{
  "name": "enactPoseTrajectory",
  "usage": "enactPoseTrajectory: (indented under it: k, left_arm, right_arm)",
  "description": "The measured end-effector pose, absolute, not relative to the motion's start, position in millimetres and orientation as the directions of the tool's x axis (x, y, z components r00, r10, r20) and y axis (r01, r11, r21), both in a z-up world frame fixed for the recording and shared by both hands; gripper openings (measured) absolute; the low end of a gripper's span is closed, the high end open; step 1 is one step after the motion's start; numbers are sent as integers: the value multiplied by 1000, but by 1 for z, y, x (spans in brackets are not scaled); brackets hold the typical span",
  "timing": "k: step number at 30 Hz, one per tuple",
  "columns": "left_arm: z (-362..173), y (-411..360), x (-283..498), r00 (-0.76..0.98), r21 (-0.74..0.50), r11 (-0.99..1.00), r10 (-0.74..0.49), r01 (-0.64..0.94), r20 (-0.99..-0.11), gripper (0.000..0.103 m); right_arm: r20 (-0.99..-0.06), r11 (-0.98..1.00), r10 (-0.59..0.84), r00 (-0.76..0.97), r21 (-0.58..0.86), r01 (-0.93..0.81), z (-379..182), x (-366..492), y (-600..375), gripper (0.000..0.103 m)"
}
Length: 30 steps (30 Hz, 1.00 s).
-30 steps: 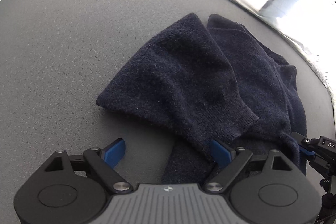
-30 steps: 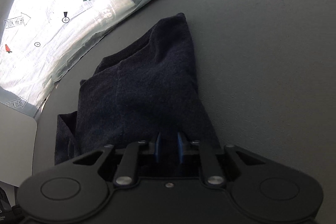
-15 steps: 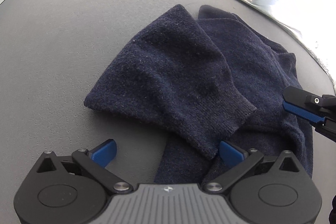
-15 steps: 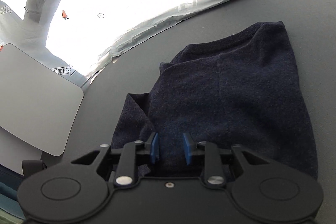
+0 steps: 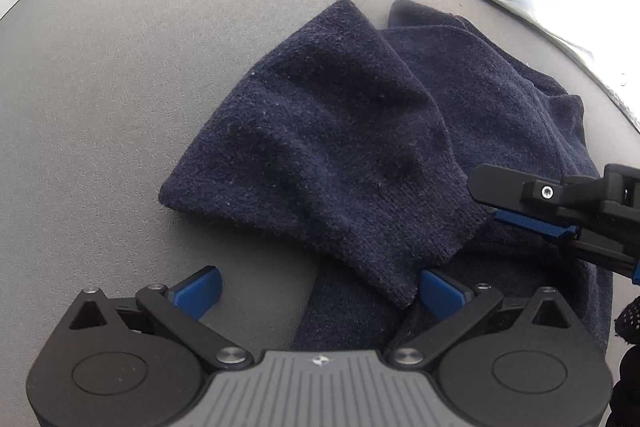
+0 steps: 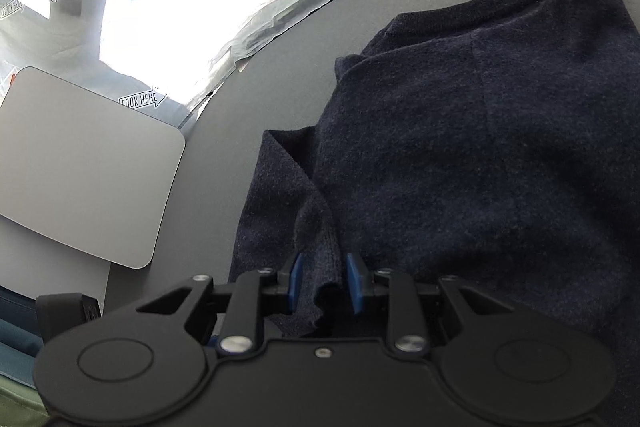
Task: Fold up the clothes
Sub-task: 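Pinch the folded sweater edge with the right tool, then lift the edge with the right tool, fold it over, release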
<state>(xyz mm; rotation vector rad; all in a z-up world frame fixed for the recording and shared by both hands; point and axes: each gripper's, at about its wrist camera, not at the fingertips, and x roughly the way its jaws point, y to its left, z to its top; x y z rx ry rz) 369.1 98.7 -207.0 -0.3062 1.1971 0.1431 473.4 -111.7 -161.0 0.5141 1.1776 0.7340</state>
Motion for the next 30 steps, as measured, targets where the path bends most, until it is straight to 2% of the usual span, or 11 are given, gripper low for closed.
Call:
enactPoseTrajectory:
  k: [4,6,8,15,21,30]
  left_arm:
    - [-207,96,370,359,-143,953,-40,-266,-932,103]
    - [-207,95,370,359,-137,955,-34,-264,-933,103]
    - [-206,96,370,357,-137,955,-36,-261,-933,103]
    - [-195,104,357,374,-228,939,-121,-256,-919,103]
    - [-176,83,330,389,-158,969,-73,-191,-918,103]
    - [-176,87,286,362,-184,961,-99,-208,-927,103]
  right_arm:
    - [-650,670,741,171,693,-267,-166,476,-101,25]
    - [-655,677,733,182,681,-277,-166,475,-99,10]
    - [-648,677,735,198,685,-268,-166,473,-102,5]
    - [-600,662,743,296,725,-191,-150,454,-135,5]
    - [-564,650,729,388,748,-133,-125,420,-171,5]
    - [-552,623,680,483,782,15,-117,365,-221,4]
